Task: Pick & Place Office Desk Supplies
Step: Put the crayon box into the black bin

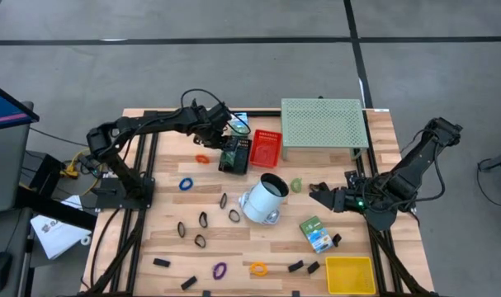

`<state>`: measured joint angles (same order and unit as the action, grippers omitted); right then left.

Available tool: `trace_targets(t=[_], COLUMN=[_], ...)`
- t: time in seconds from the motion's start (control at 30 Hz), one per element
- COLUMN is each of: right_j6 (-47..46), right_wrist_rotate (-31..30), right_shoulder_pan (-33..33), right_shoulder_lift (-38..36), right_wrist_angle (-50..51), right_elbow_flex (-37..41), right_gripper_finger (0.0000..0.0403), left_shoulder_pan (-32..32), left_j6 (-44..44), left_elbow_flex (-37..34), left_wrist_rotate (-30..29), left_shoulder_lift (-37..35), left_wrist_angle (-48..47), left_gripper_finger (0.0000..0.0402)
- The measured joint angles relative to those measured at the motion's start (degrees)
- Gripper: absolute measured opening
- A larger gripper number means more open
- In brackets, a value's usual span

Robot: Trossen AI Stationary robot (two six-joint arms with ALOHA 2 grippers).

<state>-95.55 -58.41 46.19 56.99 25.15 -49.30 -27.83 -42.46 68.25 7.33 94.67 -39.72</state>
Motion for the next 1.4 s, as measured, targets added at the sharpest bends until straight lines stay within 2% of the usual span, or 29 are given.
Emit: trace_targets(t=[0.2,0.3,0.4,0.57,0.77,0.87,0.93,1.0,1.1,1.2,1.3,1.4], right_j6=[-0.46,-0.46,-0.48,-2.55,-5.01,-5.41,-6.0,-6.07,-6.05,-6.05,-4.95,-3.65], right_wrist_rotate=[-0.11,-0.24,-1.28,-2.08,-2.11,-1.81,-1.77,-1.7,-1.68,-1.66,-1.67,-1.66], right_shoulder_pan=[0.0,-0.02,-0.03,-1.35,-3.68,-4.49,-4.76,-4.74,-4.74,-4.74,-4.71,-4.66], right_shoulder_lift=[0.0,0.0,-0.03,-0.02,-0.02,-0.02,-0.02,-0.02,-0.02,-0.02,-0.02,-0.02], right_wrist_angle=[0.13,0.14,0.16,1.52,2.85,2.65,2.6,2.29,1.77,0.72,-0.82,-1.81], right_elbow_flex=[0.0,0.0,0.0,0.0,0.0,0.0,0.0,0.0,0.0,0.0,0.0,0.0], right_gripper_finger=[0.023,0.023,0.023,0.023,0.023,0.023,0.023,0.023,0.023,0.023,0.023,0.023], left_shoulder_pan=[-0.06,-0.42,-1.81,-5.93,-10.27,-12.5,-14.6,-17.35,-20.94,-23.78,-24.87,-24.51], left_j6=[0.19,4.0,7.59,10.96,15.23,18.66,19.3,19.34,19.33,19.65,20.7,21.1], left_elbow_flex=[0.02,0.09,0.1,0.92,8.96,14.8,18.85,21.91,23.1,22.95,22.95,22.95], left_wrist_rotate=[0.02,-0.5,-1.97,-4.65,-4.9,-4.47,-2.26,2.71,9.33,13.25,15.96,16.29], left_shoulder_lift=[-1.7,-4.63,-7.38,-8.04,-1.43,3.7,7.51,11.21,15.96,19.53,22.0,24.12], left_wrist_angle=[1.46,5.77,9.42,12.57,12.85,9.38,5.61,2.83,1.58,1.33,1.99,2.84], left_gripper_finger=[0.0185,0.0177,0.0176,0.0177,0.0178,0.0181,0.019,0.02,0.021,0.0211,0.0207,0.02])
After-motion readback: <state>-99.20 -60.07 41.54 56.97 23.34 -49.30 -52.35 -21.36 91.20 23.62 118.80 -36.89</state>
